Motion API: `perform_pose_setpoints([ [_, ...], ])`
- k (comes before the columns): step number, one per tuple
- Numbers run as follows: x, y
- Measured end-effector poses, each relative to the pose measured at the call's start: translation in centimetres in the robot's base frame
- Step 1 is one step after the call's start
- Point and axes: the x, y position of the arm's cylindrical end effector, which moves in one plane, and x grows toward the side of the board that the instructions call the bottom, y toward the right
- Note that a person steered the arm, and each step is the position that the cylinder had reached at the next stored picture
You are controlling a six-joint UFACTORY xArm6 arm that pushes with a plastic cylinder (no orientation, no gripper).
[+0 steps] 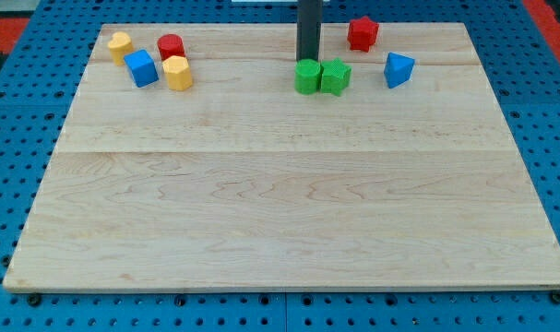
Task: Push the red star to the left top of blue triangle
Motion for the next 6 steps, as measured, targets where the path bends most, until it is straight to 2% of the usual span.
perform_pose_setpoints([
  [1,-2.1,-0.6],
  [2,-7.8,-2.7],
  [3,-9.5,-0.3],
  [4,-9.6,4.6],
  [6,-9.7,8.8],
])
